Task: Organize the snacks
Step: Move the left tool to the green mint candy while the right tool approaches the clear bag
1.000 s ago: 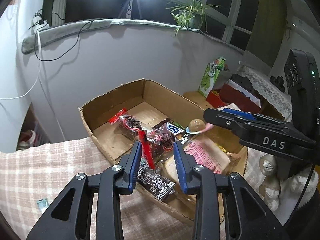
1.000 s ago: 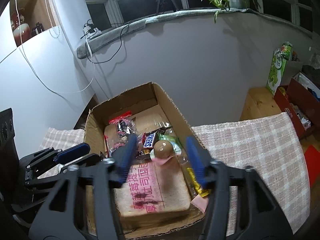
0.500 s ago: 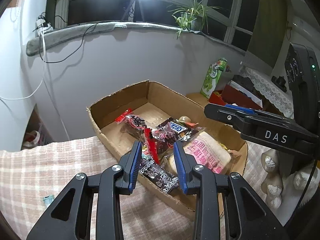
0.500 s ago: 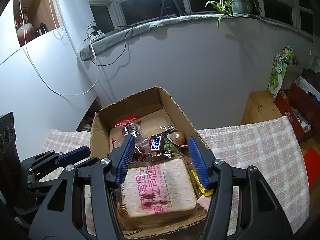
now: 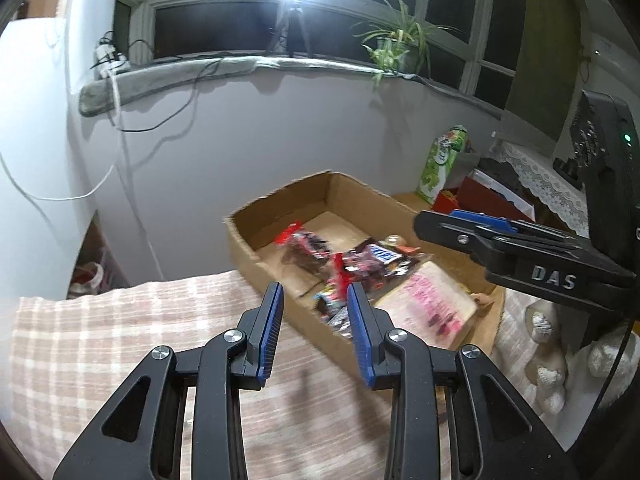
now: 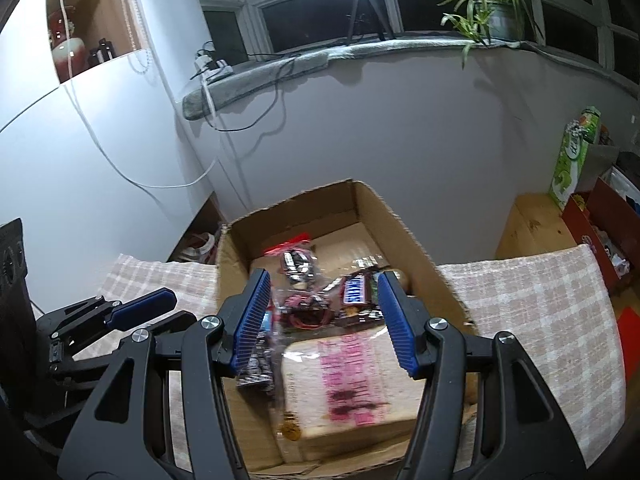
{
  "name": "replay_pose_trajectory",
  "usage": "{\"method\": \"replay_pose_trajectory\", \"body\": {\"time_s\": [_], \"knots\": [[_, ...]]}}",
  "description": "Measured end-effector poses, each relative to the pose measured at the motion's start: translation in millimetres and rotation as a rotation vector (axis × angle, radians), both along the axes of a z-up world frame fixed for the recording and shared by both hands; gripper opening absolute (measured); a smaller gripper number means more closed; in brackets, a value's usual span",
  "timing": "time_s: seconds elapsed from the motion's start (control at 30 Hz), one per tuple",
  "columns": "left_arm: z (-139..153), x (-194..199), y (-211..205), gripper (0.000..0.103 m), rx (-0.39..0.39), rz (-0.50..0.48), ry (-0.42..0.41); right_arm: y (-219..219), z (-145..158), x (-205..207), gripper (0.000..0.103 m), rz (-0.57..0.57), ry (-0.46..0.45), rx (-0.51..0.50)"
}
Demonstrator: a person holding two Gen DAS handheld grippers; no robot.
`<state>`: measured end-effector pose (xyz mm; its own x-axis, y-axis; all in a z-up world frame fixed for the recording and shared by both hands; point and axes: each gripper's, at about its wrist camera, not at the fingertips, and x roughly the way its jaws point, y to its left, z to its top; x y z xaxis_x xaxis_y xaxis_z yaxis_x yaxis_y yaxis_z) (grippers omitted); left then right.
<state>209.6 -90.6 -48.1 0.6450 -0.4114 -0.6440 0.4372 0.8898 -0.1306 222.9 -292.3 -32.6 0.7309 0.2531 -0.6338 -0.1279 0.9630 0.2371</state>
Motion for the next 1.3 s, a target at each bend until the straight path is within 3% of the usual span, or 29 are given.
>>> {"method": "replay_pose_trajectory", "body": {"time_s": [0.5, 0.9, 1.17, 1.3], "knots": [[-27, 16, 106, 0.031, -0.043, 0.173, 0.084, 89, -3, -26, 0.058, 0.221, -0.03, -0.022], [-57, 20, 137, 0.031, -0.074, 0.18, 0.187, 183, -62, -32, 0.058, 0.431, 0.074, -0.154], [-66, 18, 145, 0.031, -0.081, 0.168, 0.214, 210, -90, -19, 0.057, 0.464, 0.145, -0.197], [-72, 17, 145, 0.031, -0.075, 0.164, 0.227, 218, -96, -12, 0.048, 0.46, 0.162, -0.208]]}}
